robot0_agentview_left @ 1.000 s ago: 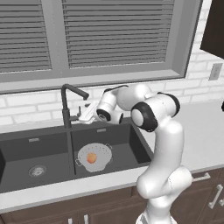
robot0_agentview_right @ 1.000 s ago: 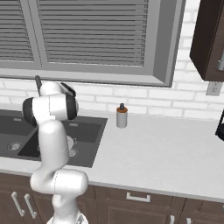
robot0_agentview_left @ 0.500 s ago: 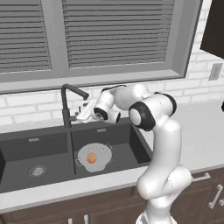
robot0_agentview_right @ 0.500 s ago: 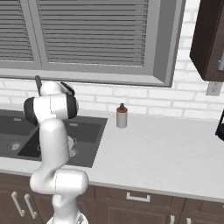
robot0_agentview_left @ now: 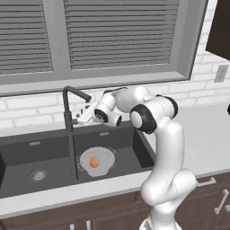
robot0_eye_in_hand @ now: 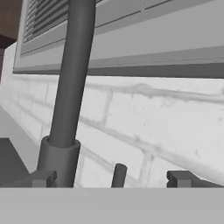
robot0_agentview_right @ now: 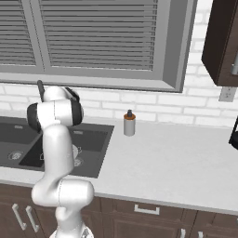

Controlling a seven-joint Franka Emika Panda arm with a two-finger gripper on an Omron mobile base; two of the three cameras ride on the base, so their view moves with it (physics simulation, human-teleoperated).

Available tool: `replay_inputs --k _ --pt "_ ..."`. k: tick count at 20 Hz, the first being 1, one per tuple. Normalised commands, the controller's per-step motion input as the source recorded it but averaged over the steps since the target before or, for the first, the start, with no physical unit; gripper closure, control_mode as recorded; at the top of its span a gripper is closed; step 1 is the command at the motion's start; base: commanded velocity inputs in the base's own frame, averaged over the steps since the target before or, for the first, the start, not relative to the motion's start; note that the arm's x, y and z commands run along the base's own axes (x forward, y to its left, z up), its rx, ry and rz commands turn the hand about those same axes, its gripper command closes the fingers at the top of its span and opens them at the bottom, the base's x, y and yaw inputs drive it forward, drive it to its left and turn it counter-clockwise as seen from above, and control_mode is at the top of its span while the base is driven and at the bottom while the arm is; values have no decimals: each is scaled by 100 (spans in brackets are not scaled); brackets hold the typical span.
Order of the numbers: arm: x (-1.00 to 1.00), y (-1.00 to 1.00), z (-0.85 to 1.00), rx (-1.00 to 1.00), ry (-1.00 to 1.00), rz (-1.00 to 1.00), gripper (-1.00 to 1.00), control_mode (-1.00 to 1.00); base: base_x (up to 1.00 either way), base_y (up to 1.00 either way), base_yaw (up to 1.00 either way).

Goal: Put the colander in the sink, put the peach in the colander, and turn on the sink faucet and pour water over the colander.

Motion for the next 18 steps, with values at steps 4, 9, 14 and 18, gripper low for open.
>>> replay_inputs --k 4,9,14,18 --pt "12 0 -4 0 1 -8 -100 -100 0 0 0" --pt "2 5 -6 0 0 -5 100 -100 0 0 0" --pt "0 2 -8 0 0 -1 100 -100 0 0 0" --pt "9 0 -2 0 0 0 100 -100 0 0 0"
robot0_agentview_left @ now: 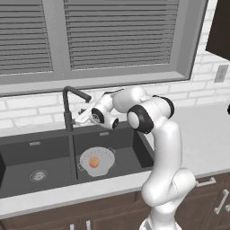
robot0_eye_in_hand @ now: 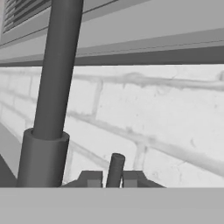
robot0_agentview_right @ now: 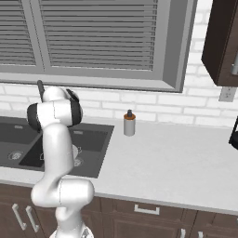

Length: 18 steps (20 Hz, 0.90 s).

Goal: Put the colander in the sink, put the peach in the colander, and turn on the sink faucet and pour water over the colander.

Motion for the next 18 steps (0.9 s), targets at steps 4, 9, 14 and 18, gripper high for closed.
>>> replay_inputs --k 4,9,14,18 --pt "11 -10 0 2 0 0 100 -100 0 0 0" --pt "3 -10 0 5 1 0 100 -100 0 0 0" --pt "0 -11 -3 6 1 -9 100 -100 0 0 0" --pt "3 -15 0 6 3 -13 100 -100 0 0 0"
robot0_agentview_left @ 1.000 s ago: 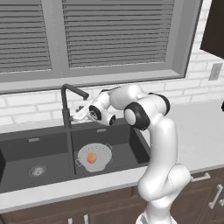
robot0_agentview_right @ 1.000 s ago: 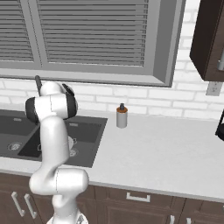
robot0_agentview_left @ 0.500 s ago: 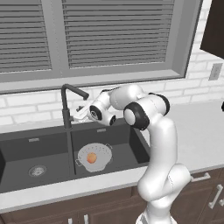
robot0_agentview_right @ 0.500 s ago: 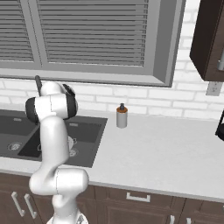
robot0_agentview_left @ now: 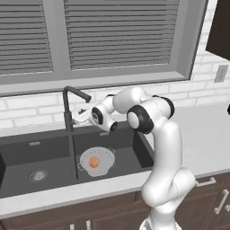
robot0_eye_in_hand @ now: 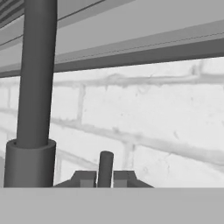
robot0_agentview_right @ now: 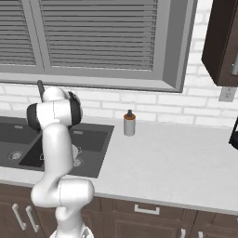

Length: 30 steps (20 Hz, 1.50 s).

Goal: Put the colander in the sink, put the peach in the colander, and turn on the sink faucet and pour water over the colander.

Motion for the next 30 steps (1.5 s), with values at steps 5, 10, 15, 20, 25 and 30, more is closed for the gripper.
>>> replay_inputs --k 5,10,15,20,25,30 --pt "0 -21 -2 6 4 -14 100 -100 0 0 0" --pt "2 -31 -1 4 4 -11 100 -100 0 0 0" --pt "1 -39 0 5 3 -9 100 -100 0 0 0" --pt "0 -34 0 6 1 -9 100 -100 0 0 0" --pt "-1 -30 0 5 0 -9 100 -100 0 0 0" --pt "-1 -17 1 5 0 -8 100 -100 0 0 0"
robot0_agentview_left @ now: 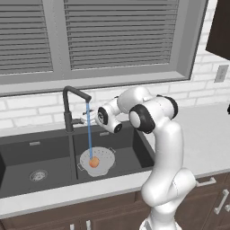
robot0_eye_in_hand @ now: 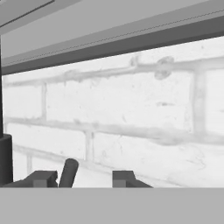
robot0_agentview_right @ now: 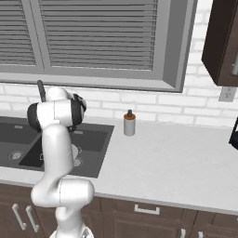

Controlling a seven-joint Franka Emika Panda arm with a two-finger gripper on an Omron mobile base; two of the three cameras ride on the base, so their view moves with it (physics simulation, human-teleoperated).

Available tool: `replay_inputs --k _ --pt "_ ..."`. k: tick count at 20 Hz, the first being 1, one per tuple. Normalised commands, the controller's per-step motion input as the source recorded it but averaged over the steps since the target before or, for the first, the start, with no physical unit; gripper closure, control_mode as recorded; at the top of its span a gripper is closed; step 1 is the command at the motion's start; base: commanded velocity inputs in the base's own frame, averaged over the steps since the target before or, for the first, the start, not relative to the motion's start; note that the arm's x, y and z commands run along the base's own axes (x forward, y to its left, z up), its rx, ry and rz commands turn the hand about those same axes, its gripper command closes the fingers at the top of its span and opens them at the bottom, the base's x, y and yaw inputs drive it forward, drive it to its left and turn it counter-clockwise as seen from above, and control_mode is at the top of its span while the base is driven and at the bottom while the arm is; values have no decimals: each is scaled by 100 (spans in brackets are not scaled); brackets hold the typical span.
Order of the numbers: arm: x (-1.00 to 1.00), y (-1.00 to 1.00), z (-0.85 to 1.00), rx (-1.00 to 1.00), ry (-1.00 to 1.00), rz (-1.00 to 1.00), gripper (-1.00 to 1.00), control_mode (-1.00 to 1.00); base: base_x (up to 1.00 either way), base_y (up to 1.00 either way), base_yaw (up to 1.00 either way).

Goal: Put the colander in the sink, put the peach in the colander, and turn on the sink faucet and pour water over the colander.

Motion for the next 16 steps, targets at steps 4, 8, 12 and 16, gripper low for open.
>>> replay_inputs --k 4,8,12,16 --pt "0 -5 8 3 1 -7 100 -100 0 0 0" --pt "0 -1 16 1 4 -5 100 -100 0 0 0" --pt "-18 0 31 5 3 -4 100 -100 0 0 0" --pt "-15 1 34 7 1 -4 100 -100 0 0 0"
